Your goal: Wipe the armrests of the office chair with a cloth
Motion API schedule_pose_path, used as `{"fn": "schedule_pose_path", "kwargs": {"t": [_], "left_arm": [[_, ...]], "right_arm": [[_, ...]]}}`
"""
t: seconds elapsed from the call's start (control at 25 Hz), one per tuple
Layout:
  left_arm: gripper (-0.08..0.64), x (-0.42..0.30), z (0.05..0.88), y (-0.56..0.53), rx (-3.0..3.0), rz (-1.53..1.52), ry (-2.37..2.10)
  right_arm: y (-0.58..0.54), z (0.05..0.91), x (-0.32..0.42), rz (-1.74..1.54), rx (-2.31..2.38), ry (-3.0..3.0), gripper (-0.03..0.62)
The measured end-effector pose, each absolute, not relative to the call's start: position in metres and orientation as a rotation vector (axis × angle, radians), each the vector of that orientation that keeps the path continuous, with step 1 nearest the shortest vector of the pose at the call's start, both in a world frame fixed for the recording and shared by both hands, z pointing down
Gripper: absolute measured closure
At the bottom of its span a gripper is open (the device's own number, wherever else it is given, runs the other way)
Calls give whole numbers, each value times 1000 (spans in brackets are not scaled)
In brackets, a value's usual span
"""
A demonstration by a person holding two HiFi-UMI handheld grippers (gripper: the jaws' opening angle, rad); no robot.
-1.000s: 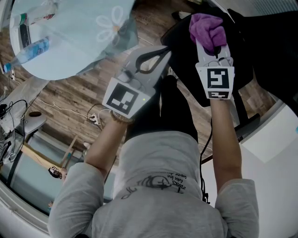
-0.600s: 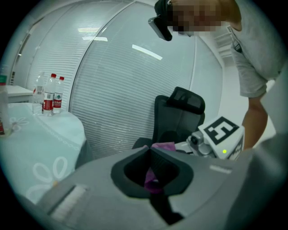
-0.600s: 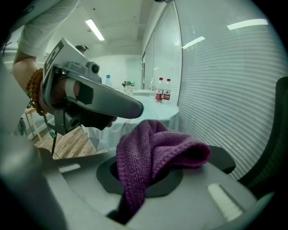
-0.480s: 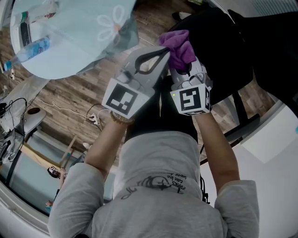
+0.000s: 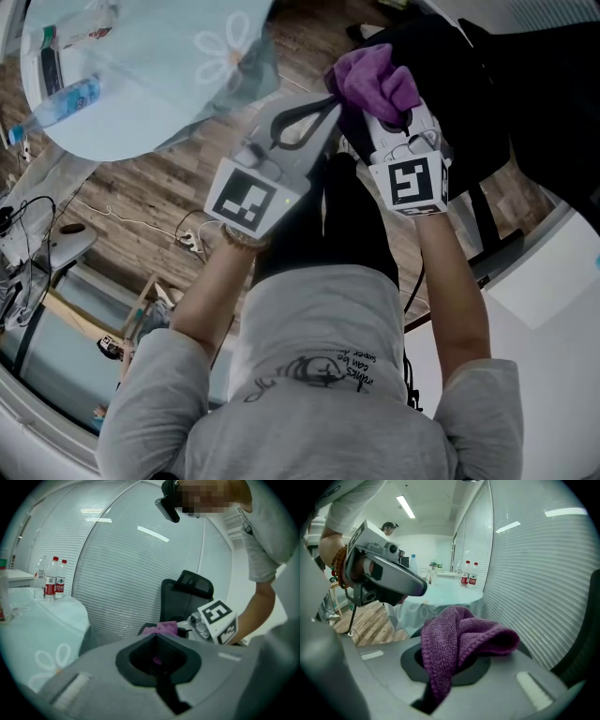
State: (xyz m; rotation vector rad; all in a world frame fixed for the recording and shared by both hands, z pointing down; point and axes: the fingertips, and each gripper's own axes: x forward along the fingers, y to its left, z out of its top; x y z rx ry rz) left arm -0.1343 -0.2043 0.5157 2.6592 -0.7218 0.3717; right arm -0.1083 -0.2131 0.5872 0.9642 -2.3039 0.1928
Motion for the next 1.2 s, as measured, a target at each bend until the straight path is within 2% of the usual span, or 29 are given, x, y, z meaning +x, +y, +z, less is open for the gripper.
{"fn": "schedule_pose_path", "kwargs": {"t": [0.6,0.96,1.2], "left_arm": [[560,-135,514,-205,2658,375,-720],[560,-133,499,-205,2684,387,-726],[560,-133,454,-213,2718,317,-773]], "right_arm": [[-279,595,-9,187,1131,-2165,561],[-289,595,4,197,1169,-2147,561],[-280,568,1,231,1208,-2158,560]]}}
